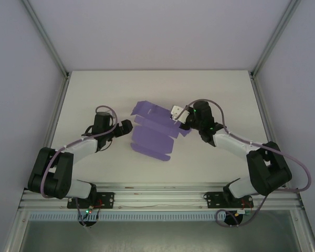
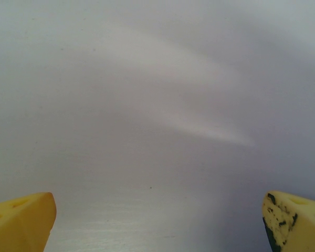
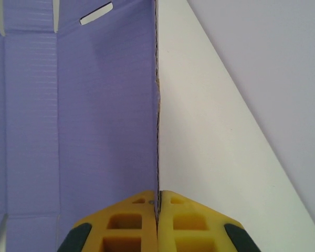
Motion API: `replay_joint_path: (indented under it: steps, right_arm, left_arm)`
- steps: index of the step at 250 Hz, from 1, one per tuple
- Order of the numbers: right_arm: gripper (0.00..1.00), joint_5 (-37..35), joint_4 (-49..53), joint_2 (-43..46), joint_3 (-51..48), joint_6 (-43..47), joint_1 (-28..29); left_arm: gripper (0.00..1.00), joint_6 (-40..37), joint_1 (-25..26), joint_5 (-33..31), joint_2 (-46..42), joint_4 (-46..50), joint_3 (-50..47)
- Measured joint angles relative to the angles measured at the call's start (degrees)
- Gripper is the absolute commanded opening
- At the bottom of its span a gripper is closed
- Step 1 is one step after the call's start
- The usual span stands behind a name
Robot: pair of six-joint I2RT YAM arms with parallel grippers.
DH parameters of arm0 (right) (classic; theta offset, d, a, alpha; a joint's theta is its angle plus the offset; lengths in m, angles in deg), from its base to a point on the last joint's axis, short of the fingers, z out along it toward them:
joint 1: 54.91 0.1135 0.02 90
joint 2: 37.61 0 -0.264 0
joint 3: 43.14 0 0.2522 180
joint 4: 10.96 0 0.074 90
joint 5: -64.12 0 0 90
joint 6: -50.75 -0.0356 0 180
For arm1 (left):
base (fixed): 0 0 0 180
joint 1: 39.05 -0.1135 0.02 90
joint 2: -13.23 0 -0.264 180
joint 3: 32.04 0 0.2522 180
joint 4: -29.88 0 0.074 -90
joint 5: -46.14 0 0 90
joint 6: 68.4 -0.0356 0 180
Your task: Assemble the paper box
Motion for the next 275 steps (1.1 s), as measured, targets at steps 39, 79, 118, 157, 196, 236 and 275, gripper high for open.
replay_joint_path:
  steps: [39,79,118,157,196,236,275]
  right_arm:
    - [0.0,2.82,1.81,0.35,0.72,-1.09,-0.2]
    - [0.0,3.96,2.14,0.35,0.81,-2.58,-0.35]
    - [0.0,5.4,3.37,0.35,1.73,-3.85,-0.92]
    - [0.0,7.3,4.52,0.37,2.29,-4.28,-1.33]
    - [0.0,9.68,5.88,0.72,2.32,-4.7,-1.66]
    - [0.0,12.02,6.78,1.77,2.29,-4.72,-2.08]
    - [0.0,13.79,7.61,2.47,2.29,-4.7,-2.23]
  left_arm:
    - [1.0,-0.57,0.0,3.41,-0.39,-5.25,-0.83]
    - [0.99,-1.44,0.0,8.66,-0.44,-9.46,-0.83]
    - [0.97,-2.49,0.0,14.67,-0.2,-12.52,-0.83]
    - [0.88,-3.15,0.17,19.23,1.29,-15.26,-0.83]
    - [0.76,-3.78,0.26,22.82,3.72,-17.42,-0.83]
    - [0.64,-3.17,0.26,26.75,5.9,-21.46,-0.83]
    - [0.5,-1.9,0.28,29.64,8.15,-25.24,-0.83]
